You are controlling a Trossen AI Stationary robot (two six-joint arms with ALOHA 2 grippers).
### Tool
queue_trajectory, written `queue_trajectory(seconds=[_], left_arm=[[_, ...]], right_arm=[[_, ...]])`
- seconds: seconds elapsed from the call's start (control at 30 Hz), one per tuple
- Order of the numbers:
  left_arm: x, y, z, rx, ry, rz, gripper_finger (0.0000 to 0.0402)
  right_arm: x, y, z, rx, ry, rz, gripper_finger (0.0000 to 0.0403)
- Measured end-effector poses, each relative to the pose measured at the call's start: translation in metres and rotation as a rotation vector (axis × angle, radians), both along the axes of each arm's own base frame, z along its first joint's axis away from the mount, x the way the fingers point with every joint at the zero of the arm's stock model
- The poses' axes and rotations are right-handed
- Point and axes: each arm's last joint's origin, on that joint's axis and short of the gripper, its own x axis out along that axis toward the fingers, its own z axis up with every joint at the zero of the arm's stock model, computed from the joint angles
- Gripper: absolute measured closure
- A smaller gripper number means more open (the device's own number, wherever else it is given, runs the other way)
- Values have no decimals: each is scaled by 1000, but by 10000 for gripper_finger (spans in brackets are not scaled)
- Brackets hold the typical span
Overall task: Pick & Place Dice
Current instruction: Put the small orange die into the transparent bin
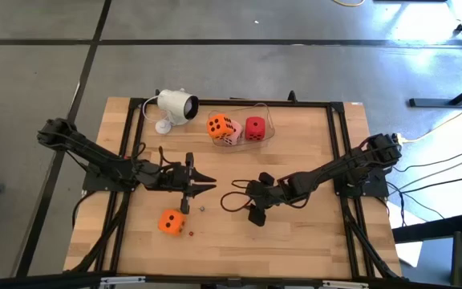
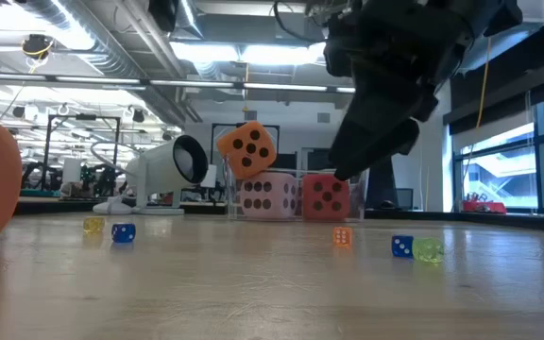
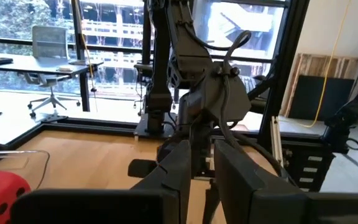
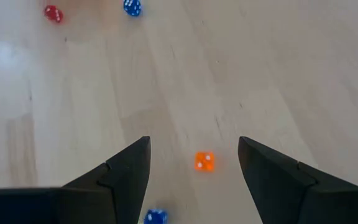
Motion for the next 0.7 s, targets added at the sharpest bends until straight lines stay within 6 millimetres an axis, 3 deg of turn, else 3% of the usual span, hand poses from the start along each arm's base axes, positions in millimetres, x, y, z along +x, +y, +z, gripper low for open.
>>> queue_trajectory(seconds=[0.47, 0.7], left_arm=[[0, 0, -2, 8, 23, 0, 341], [0, 0, -3, 10, 30, 0, 341]], right_arm=[[5, 2, -40, -9, 108, -34, 160], [6, 3, -42, -24, 95, -72, 160]])
